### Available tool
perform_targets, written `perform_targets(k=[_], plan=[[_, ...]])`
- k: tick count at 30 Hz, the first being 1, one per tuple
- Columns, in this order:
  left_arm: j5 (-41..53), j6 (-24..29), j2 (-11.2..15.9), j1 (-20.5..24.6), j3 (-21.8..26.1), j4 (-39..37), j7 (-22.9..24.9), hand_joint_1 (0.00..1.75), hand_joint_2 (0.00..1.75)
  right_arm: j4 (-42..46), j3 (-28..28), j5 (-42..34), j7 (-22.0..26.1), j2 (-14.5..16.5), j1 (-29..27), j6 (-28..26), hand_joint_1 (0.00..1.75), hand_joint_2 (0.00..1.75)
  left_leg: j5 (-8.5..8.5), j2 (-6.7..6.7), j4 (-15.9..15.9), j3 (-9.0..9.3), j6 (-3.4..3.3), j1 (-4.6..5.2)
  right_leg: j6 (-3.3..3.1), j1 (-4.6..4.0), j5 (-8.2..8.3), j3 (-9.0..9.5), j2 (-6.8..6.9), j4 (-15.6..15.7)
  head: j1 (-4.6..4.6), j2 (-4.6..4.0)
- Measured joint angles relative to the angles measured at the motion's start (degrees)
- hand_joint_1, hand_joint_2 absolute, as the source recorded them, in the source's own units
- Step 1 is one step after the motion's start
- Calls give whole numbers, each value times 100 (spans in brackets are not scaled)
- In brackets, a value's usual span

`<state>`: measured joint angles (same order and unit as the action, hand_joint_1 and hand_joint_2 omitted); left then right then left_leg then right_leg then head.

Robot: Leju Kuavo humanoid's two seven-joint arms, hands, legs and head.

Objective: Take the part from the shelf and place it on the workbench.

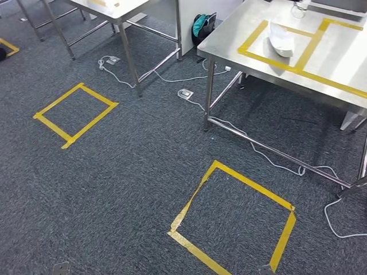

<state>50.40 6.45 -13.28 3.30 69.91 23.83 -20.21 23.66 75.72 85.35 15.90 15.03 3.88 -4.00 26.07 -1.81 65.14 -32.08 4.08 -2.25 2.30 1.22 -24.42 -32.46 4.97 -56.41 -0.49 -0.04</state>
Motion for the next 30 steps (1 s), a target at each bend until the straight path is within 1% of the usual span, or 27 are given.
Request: perform_targets(k=[1,2,3,4,5,6,7,9,10,11,12,13,14,15,16,17,18,20,21,22,24,25,26,27,28,29,30], plan=[[43,-57,-9,12,-16,-4,-36,0,0,0,-2,-1,11,-9,1,0,0,0,32,-119,-424,274,-7,8,43,3,29,-27,63,-12,-1,0],[94,-125,-20,26,-36,-8,-77,0,0,0,-3,-1,27,-16,3,-1,0,0,112,-203,-765,462,-35,30,93,10,65,-52,126,-26,2,0],[134,-178,-24,35,-56,-11,-113,0,0,-1,-3,-1,43,-22,8,-2,0,0,192,-209,-963,538,-91,72,143,25,104,-77,189,-34,-3,0],[158,-208,-18,27,-67,-13,-137,0,0,-6,-4,-1,55,-18,12,-1,0,0,227,-146,-1030,518,-174,117,194,56,143,-93,256,-33,-13,0],[170,-223,-16,4,-72,-14,-149,0,0,-12,-5,0,63,-11,13,-1,0,0,218,-84,-1042,481,-240,140,232,91,136,-123,236,-51,-20,0],[172,-228,-9,-28,-73,-14,-157,0,0,-18,-7,0,68,-3,9,0,0,0,189,-26,-1033,444,-311,160,251,114,51,-168,126,-138,-32,0],[173,-232,-3,-53,-73,-15,-160,0,0,-26,-7,0,70,5,-3,1,0,0,150,29,-1034,413,-378,176,252,121,-112,-252,-37,-344,-39,0],[174,-242,5,-55,-74,-16,-166,0,0,-34,-7,-1,71,10,-30,1,0,0,69,154,-1029,332,-488,223,204,75,-576,-540,-373,-1105,-50,0],[175,-249,4,-48,-75,-16,-168,0,0,-37,-7,-2,69,10,-42,3,0,0,30,234,-1027,287,-528,261,167,37,-752,-679,-443,-1493,-53,0],[178,-259,-1,-50,-76,-16,-169,0,0,-38,-7,-2,69,10,-48,3,0,0,-8,313,-1024,245,-558,300,124,-6,-838,-751,-476,-1737,-51,0],[180,-268,-9,-58,-76,-16,-169,0,0,-38,-6,-2,69,9,-50,4,0,0,-43,396,-1020,208,-576,336,68,-54,-812,-709,-499,-1744,-49,0],[183,-274,-15,-70,-76,-16,-170,0,0,-38,-6,-2,69,9,-50,5,0,0,-76,480,-1018,179,-585,363,7,-101,-688,-546,-529,-1506,-48,0],[185,-279,-20,-75,-76,-16,-172,0,0,-38,-6,-2,70,9,-48,5,0,0,-106,564,-1015,156,-587,381,-57,-142,-519,-291,-602,-1099,-48,0],[186,-283,-26,-76,-76,-16,-173,0,0,-38,-7,-2,70,8,-42,6,0,0,-136,638,-1011,132,-582,395,-117,-162,-404,-38,-745,-664,-46,0],[190,-289,-27,-70,-76,-16,-177,0,0,-37,-8,-2,73,7,-34,8,0,0,-159,702,-998,106,-573,402,-142,-172,-330,147,-866,-324,-45,0],[195,-296,-29,-66,-76,-16,-181,0,0,-37,-8,-2,77,7,-25,10,0,0,-179,755,-988,77,-558,400,-151,-176,-309,260,-952,-117,-42,0],[203,-309,-33,-67,-76,-16,-185,0,0,-36,-8,-2,81,6,-17,13,0,0,-201,805,-981,45,-535,391,-153,-178,-322,290,-977,-47,-38,0],[216,-336,-33,-84,-75,-15,-191,0,0,-36,-8,-1,86,13,-11,19,0,0,-235,875,-964,-21,-483,375,-174,-176,-255,307,-835,-2,-37,0],[219,-349,-35,-94,-75,-15,-193,0,0,-34,-7,-1,89,18,-10,20,0,0,-193,805,-906,-68,-454,375,-200,-164,-217,307,-764,26,-25,0],[219,-356,-36,-97,-74,-14,-198,0,0,-33,-7,0,90,22,-14,20,0,0,-73,680,-744,-155,-419,371,-222,-147,-182,300,-686,55,-4,0],[224,-371,-44,-84,-72,-14,-206,0,0,-30,-6,1,91,25,-32,21,0,0,344,380,-77,-461,-329,324,-238,-135,-148,272,-518,80,40,0],[229,-375,-48,-76,-71,-14,-208,0,0,-29,-5,1,90,25,-44,22,0,0,535,306,323,-635,-280,281,-232,-131,-139,252,-422,78,50,0],[234,-378,-52,-74,-71,-14,-209,0,0,-29,-5,1,90,25,-52,24,0,0,638,268,611,-748,-237,237,-221,-125,-132,235,-329,77,49,0],[237,-379,-56,-79,-71,-14,-209,0,0,-29,-5,2,90,25,-55,25,0,0,633,246,708,-767,-198,195,-204,-113,-125,222,-242,76,48,0],[243,-378,-58,-86,-69,-14,-209,0,0,-29,-5,2,91,25,-51,28,0,0,522,219,569,-669,-159,156,-182,-96,-119,213,-163,74,49,0],[249,-378,-60,-92,-68,-14,-209,0,0,-29,-5,3,93,25,-44,35,0,0,343,159,231,-467,-119,118,-151,-77,-117,208,-91,69,50,0],[257,-378,-71,-89,-67,-14,-209,0,0,-25,-5,3,95,19,-38,45,0,0,170,11,-187,-220,-75,87,-110,-68,-119,206,-28,57,55,0]])
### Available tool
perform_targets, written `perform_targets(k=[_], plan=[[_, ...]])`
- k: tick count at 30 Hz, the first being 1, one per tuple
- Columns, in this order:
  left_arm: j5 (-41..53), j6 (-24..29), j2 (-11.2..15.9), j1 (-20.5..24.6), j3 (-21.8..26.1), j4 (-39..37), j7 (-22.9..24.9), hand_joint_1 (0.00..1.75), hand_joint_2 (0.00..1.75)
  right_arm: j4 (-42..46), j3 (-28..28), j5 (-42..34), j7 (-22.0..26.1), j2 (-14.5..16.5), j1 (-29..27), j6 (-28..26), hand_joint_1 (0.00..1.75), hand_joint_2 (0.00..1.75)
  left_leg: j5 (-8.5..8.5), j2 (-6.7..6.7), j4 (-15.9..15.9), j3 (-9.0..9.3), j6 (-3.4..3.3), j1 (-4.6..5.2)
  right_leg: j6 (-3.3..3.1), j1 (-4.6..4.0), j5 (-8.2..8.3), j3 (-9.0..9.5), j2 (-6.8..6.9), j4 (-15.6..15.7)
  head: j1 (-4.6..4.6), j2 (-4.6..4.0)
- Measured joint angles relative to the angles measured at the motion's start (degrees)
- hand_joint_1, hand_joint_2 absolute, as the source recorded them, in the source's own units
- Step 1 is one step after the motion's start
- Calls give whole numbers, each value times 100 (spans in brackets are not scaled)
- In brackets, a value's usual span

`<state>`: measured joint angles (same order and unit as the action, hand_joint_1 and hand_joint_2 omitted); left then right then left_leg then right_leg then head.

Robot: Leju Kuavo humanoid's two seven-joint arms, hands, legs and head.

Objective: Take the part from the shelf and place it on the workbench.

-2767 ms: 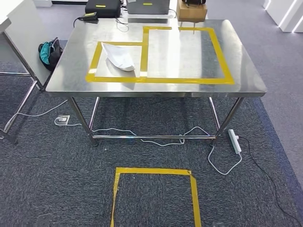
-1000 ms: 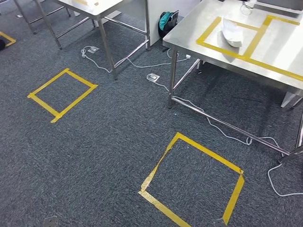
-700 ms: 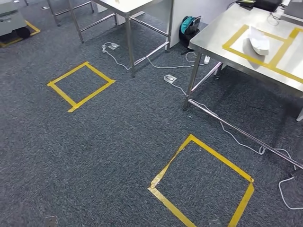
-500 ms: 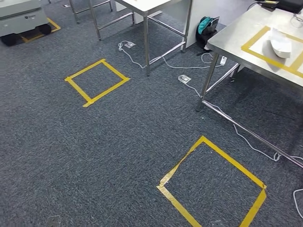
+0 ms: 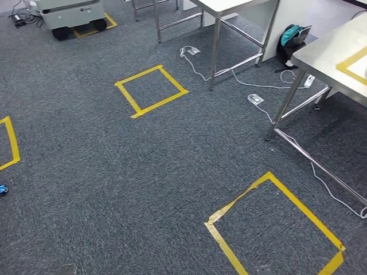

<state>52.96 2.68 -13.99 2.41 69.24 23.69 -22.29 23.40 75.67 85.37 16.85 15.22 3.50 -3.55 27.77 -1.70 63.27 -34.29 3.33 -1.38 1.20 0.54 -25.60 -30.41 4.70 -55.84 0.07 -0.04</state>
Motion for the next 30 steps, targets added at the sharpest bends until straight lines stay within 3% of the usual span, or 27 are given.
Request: perform_targets(k=[2,3,5,7,9,11,12,13,14,16,18,20,21,23,25,27,28,30], plan=[[21,1,-25,33,2,2,-1,0,0,9,-1,1,8,-13,8,21,0,0,-184,-217,-614,320,-9,-9,104,-3,-22,-20,124,-58,6,0],[32,0,-37,45,2,3,-1,0,0,13,-2,2,11,-19,14,26,0,0,-194,-259,-714,351,-54,10,154,-5,-26,-27,184,-78,5,0],[47,1,-36,30,2,5,-2,0,0,14,-2,3,16,-19,32,30,0,0,-205,-123,-711,291,-192,56,247,34,-23,-27,275,-82,-12,0],[59,1,-30,6,5,9,-2,0,0,14,-2,5,21,-18,41,31,0,0,-239,1,-716,262,-301,74,300,79,-175,-104,60,-254,-27,0],[80,1,-29,17,10,13,-2,0,0,13,-2,10,23,-18,25,31,0,0,-277,131,-720,231,-388,99,290,72,-564,-390,-301,-903,-52,0],[99,1,-32,30,11,13,-2,0,0,11,-2,16,22,-18,0,31,0,0,-306,293,-719,196,-448,149,244,32,-879,-741,-442,-1674,-62,0],[105,1,-34,26,13,13,-2,0,0,10,-1,17,21,-18,-7,31,0,0,-319,381,-718,185,-465,176,213,10,-892,-820,-461,-1834,-65,0],[108,2,-37,19,16,13,-2,0,0,10,-1,19,21,-19,-9,31,0,0,-331,470,-718,179,-473,198,173,-12,-788,-782,-480,-1749,-63,0],[110,5,-41,14,21,14,-2,0,0,9,0,19,21,-19,-8,31,0,0,-343,560,-717,178,-476,214,128,-32,-603,-634,-526,-1450,-64,0],[111,9,-51,17,28,15,-2,0,0,10,-1,20,23,-23,-1,31,0,0,-365,723,-707,169,-460,232,51,-45,-283,-226,-790,-625,-61,0],[113,10,-61,23,32,19,-2,0,0,10,-2,20,24,-27,14,30,0,0,-390,852,-698,134,-416,226,32,-48,-206,-21,-982,-191,-60,0],[116,11,-65,7,37,22,-2,0,0,9,-3,20,23,-28,31,30,0,0,-429,975,-710,88,-347,206,16,-59,-191,18,-904,-141,-59,0],[118,13,-67,-5,40,24,-3,0,0,9,-2,20,23,-28,37,30,0,0,-418,957,-690,59,-318,204,-11,-54,-162,36,-834,-115,-57,0],[120,17,-69,-12,45,26,-4,0,0,9,-2,21,26,-29,32,29,0,0,-197,689,-386,-106,-264,216,-62,-30,-96,56,-669,-46,-31,0],[120,20,-72,5,46,26,-4,0,0,9,-1,22,26,-31,8,29,0,0,216,353,335,-441,-202,198,-81,-26,-79,51,-483,-23,-5,0],[120,33,-75,9,47,27,-4,0,0,9,0,23,25,-32,-6,29,0,0,406,249,878,-675,-138,147,-74,-20,-86,43,-293,-25,-2,0],[123,43,-78,2,49,30,-3,0,0,9,-1,25,25,-32,-2,29,0,0,340,224,856,-646,-108,117,-64,-13,-92,42,-207,-26,-2,0],[143,62,-92,-9,55,58,-2,0,0,9,-2,30,22,-33,14,28,0,0,-7,68,216,-276,-49,63,-21,7,-114,54,-55,-38,0,0]])
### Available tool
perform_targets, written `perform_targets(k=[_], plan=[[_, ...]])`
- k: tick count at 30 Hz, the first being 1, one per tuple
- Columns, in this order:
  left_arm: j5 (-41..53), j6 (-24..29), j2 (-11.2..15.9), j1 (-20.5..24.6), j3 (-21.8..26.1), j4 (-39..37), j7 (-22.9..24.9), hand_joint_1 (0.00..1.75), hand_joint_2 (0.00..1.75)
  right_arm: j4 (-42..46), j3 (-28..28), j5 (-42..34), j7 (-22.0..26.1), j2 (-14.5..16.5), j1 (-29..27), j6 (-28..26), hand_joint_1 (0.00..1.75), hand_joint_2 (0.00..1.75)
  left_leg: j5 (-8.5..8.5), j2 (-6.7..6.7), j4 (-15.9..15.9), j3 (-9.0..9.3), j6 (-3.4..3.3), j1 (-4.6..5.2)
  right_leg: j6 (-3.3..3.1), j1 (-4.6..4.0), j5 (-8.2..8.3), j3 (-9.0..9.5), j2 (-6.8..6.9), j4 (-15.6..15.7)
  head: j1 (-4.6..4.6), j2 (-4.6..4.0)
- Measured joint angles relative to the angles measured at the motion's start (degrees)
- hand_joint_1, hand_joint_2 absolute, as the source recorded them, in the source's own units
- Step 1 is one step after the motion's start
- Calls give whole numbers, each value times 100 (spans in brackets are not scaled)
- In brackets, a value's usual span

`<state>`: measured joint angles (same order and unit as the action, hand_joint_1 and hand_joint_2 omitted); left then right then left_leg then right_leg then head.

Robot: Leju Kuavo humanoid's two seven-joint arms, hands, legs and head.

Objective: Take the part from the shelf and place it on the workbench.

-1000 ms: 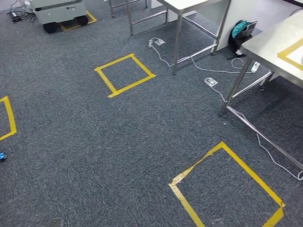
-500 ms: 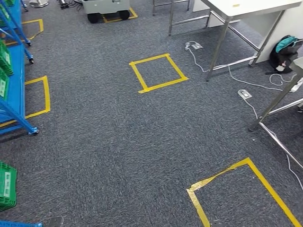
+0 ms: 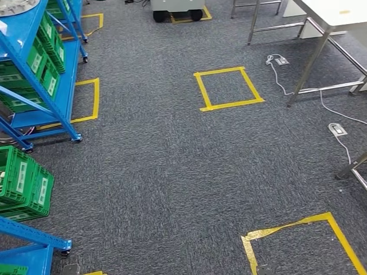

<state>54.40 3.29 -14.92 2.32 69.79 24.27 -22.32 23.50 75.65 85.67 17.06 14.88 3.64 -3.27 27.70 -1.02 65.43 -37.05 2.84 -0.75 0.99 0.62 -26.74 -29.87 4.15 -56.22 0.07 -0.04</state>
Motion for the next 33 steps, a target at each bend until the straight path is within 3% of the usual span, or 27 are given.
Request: perform_targets(k=[1,3,5,6,8,10,12,13,15,17,19,21,23,25,27,28,29,30,32,33], plan=[[13,4,-19,8,3,20,1,0,0,0,-1,2,-2,-3,3,-3,0,0,-147,-147,-411,226,23,-8,40,-5,-23,-1,67,-20,5,0],[32,5,-60,27,7,67,9,0,0,-1,-1,3,-7,-10,6,-16,0,0,-275,-319,-889,486,-22,1,125,-19,-68,0,180,-48,-5,0],[48,2,-83,17,17,116,20,0,0,-3,-1,4,-11,-15,24,-30,0,0,-269,-215,-925,485,-138,32,204,-8,-90,54,294,-41,-24,0],[57,-1,-90,3,23,143,25,0,0,-5,-1,4,-12,-15,37,-34,0,0,-274,-150,-926,480,-184,37,243,13,-114,79,283,-49,-29,0],[75,-9,-113,-12,36,191,35,0,0,-13,-2,5,-13,-16,47,-46,0,0,-299,-20,-935,477,-267,29,292,42,-307,-8,30,-299,-45,0],[85,-22,-141,-4,43,231,40,0,0,-22,-3,5,-13,-21,27,-52,0,0,-313,119,-936,466,-321,32,292,40,-685,-354,-299,-1042,-69,0],[93,-34,-161,-3,56,256,45,0,0,-34,-2,6,-16,-27,5,-50,0,0,-320,289,-934,458,-344,53,266,22,-891,-714,-394,-1722,-77,0],[98,-39,-166,-7,68,266,48,0,0,-40,-1,7,-18,-30,1,-49,0,0,-322,376,-932,459,-347,61,247,13,-829,-769,-406,-1769,-79,0],[113,-44,-175,-12,95,285,52,0,0,-46,-1,9,-20,-38,4,-49,0,0,-327,550,-928,466,-341,64,203,6,-425,-552,-502,-1194,-79,0],[133,-57,-190,-5,113,304,56,0,0,-50,-2,10,-18,-44,9,-48,0,0,-336,706,-913,453,-309,70,178,30,-127,-226,-787,-440,-76,0],[156,-75,-203,-4,125,326,61,0,0,-54,-4,10,-18,-46,17,-49,0,0,-360,827,-911,411,-245,61,157,34,-95,-97,-934,-166,-72,0],[180,-82,-212,-28,139,342,66,0,0,-56,-3,16,-21,-46,27,-54,0,0,-390,892,-923,366,-171,34,94,19,-63,-77,-810,-144,-70,0],[191,-83,-219,-37,150,351,73,0,0,-57,-1,25,-18,-54,24,-58,0,0,-247,621,-730,255,-115,42,15,17,-20,-69,-658,-108,-45,0],[195,-86,-222,-16,153,358,77,0,0,-57,-1,28,-15,-62,3,-60,0,0,138,262,-81,-45,-77,55,-30,3,-10,-73,-483,-89,-19,-1],[197,-89,-223,-6,154,363,81,0,0,-58,-1,29,-15,-65,-11,-60,0,0,432,177,637,-365,-47,47,-44,-9,-18,-81,-292,-90,-15,-1],[198,-89,-225,-12,154,364,84,0,0,-58,-1,29,-15,-66,-9,-60,0,0,431,167,758,-406,-39,44,-45,-10,-22,-81,-202,-90,-15,-1],[198,-89,-226,-19,155,366,86,0,0,-59,-1,29,-15,-66,-2,-60,0,0,320,148,644,-331,-35,41,-41,-9,-26,-78,-119,-91,-14,0],[199,-89,-226,-25,156,371,89,0,0,-59,-1,29,-15,-66,6,-59,0,0,138,92,324,-151,-37,39,-33,-8,-32,-70,-43,-91,-14,0],[202,-90,-232,-12,157,381,90,0,0,-59,-1,29,-15,-67,13,-60,0,0,-178,-238,-481,289,-65,56,10,-39,-64,-46,85,-106,-7,0],[209,-91,-236,1,157,386,90,0,0,-59,-1,30,-15,-67,14,-60,0,0,-249,-357,-741,423,-97,67,40,-61,-82,-30,148,-113,-14,0]])
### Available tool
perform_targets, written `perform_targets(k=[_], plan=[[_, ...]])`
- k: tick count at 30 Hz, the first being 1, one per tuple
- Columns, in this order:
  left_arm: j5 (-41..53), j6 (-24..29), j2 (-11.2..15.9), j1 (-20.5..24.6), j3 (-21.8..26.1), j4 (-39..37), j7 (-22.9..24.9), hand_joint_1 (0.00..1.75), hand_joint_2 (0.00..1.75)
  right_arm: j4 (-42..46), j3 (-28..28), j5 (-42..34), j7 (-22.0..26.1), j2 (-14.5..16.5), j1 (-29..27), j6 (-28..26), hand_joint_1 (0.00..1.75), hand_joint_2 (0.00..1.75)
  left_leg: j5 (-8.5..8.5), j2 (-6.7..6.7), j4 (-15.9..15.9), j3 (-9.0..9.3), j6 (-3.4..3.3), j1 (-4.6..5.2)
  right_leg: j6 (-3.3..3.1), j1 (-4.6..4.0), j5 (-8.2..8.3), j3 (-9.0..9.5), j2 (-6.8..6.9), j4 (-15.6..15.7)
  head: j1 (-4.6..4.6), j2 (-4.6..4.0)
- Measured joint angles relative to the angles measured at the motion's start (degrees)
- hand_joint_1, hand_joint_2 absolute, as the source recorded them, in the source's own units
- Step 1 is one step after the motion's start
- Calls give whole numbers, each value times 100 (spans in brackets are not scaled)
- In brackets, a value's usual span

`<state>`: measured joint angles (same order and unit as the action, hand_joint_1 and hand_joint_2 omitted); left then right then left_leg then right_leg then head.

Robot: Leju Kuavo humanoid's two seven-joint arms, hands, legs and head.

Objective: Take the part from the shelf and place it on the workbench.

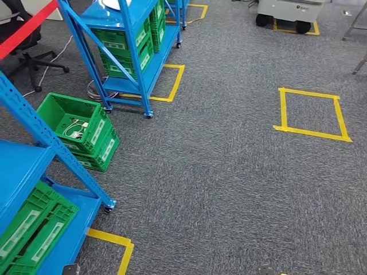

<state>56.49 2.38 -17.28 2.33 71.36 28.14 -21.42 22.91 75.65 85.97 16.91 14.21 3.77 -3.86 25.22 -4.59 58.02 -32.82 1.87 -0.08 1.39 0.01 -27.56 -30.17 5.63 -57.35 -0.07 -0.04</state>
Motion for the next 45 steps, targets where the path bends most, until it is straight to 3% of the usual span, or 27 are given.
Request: perform_targets(k=[1,3,4,6,7,9,10,12,14,16,18,19,21,23,25,26,28,29,31,32,34,36,38,40,41,43,45], plan=[[9,-2,-4,10,2,3,0,0,0,0,0,1,-2,-1,1,-1,0,0,-16,-69,-128,58,-36,14,31,-21,-16,16,63,-3,-4,0],[27,-4,-5,8,11,9,0,0,0,0,0,4,-5,-1,12,-1,0,0,-17,78,-153,40,-120,22,89,-22,-38,53,187,8,-20,0],[31,-4,-7,0,19,10,0,0,0,0,-1,7,-5,-1,18,-1,0,0,-26,149,-159,39,-155,15,122,-10,-78,49,134,-22,-26,0],[37,-4,-13,3,32,15,0,0,0,0,-2,11,-2,-1,16,1,0,0,-46,295,-176,45,-228,-11,178,17,-322,-101,-174,-385,-52,0],[38,-4,-16,10,38,18,0,0,0,0,-2,11,-1,-1,6,1,0,0,-49,374,-176,39,-252,-15,191,24,-514,-269,-364,-756,-73,0],[41,-4,-22,22,51,21,0,0,0,-3,-2,10,-3,-2,-17,3,0,0,-54,547,-174,31,-275,-9,192,26,-806,-632,-521,-1503,-92,0],[42,-4,-23,19,60,21,0,0,0,-4,-1,9,-4,-3,-23,3,0,0,-57,639,-172,30,-278,-6,185,25,-812,-731,-544,-1666,-98,0],[43,-4,-26,7,73,22,0,0,0,-7,0,8,-6,-5,-22,4,0,0,-61,816,-168,41,-273,-7,165,33,-498,-601,-594,-1305,-100,0],[43,-5,-29,6,80,25,0,0,0,-10,-1,8,-5,-11,-17,4,0,0,-66,979,-153,37,-238,-8,161,76,-137,-254,-878,-513,-100,0],[43,-7,-29,11,84,28,0,0,0,-16,-4,8,-4,-14,-13,5,0,0,-93,1119,-142,-8,-167,-11,155,109,-39,-62,-1123,-106,-94,0],[43,-7,-27,-6,95,30,0,0,0,-21,-4,8,-4,-14,-9,5,0,0,-142,1251,-161,-56,-82,-35,111,96,-34,-41,-1063,-87,-91,0],[43,-7,-27,-19,103,31,0,0,0,-21,-3,8,-5,-16,-5,4,0,0,-138,1213,-153,-77,-47,-40,79,91,-15,-37,-991,-73,-91,0],[45,-5,-27,-20,114,32,0,0,0,-22,-2,8,-1,-22,-6,1,0,0,46,915,121,-223,2,-24,2,86,14,-25,-829,-31,-55,0],[51,-5,-27,8,116,32,-1,0,0,-22,-1,8,3,-29,-22,-1,0,0,429,597,849,-566,34,-15,-54,65,11,-22,-638,-16,-18,0],[57,-6,-27,20,117,32,-2,0,0,-22,-1,8,3,-33,-32,-1,0,0,635,532,1465,-846,51,-22,-72,52,-3,-20,-446,-16,-17,0],[60,-7,-27,14,119,32,-2,0,0,-22,-1,8,3,-33,-28,-1,0,0,578,519,1488,-846,54,-25,-73,51,-10,-15,-363,-16,-16,0],[62,-8,-27,4,120,35,-3,0,0,-22,-1,8,3,-33,-13,-1,0,0,222,407,915,-528,41,-24,-55,51,-31,14,-217,-16,-15,0],[63,-9,-27,9,120,38,-3,0,0,-22,-1,8,3,-33,-9,-1,0,0,58,260,507,-307,33,-10,-32,36,-52,28,-152,-23,-13,0],[67,-12,-26,35,120,43,-6,0,0,-22,-2,8,3,-33,-5,-1,0,0,-75,57,-29,-33,-27,21,28,-1,-97,51,-29,-39,-14,0],[71,-14,-26,41,121,43,-10,0,0,-22,-2,8,3,-33,-1,-1,0,0,-61,44,-107,-6,-61,38,56,-18,-113,64,32,-39,-17,0],[88,-11,-26,24,123,43,-27,0,0,-23,-2,11,8,-34,20,-1,0,0,-65,181,-138,-13,-142,36,116,-11,-141,100,106,-30,-23,0],[105,-3,-25,14,128,43,-50,0,0,-24,-2,16,16,-38,29,-3,0,0,-86,312,-164,-5,-217,8,175,11,-308,16,-112,-259,-52,0],[115,2,-28,30,130,43,-66,0,0,-26,-2,19,19,-44,14,-5,0,0,-96,452,-169,-11,-267,-9,207,27,-649,-318,-427,-948,-103,0],[122,2,-31,33,131,43,-72,0,0,-31,-2,21,18,-46,-3,-5,0,0,-98,612,-166,-16,-281,-7,215,31,-846,-683,-529,-1605,-122,0],[126,2,-30,29,132,43,-72,0,0,-34,-1,25,18,-47,-7,-5,0,0,-97,696,-163,-12,-281,-6,212,32,-782,-752,-544,-1667,-123,0],[131,2,-30,24,134,43,-73,0,0,-39,0,36,18,-51,-5,-5,0,0,-96,863,-159,7,-272,-10,193,42,-365,-572,-608,-1139,-122,0],[147,-1,-31,33,138,43,-77,0,0,-42,-2,42,19,-56,-5,-4,0,0,-96,1013,-141,-3,-229,-11,178,87,-45,-260,-929,-412,-119,0]])
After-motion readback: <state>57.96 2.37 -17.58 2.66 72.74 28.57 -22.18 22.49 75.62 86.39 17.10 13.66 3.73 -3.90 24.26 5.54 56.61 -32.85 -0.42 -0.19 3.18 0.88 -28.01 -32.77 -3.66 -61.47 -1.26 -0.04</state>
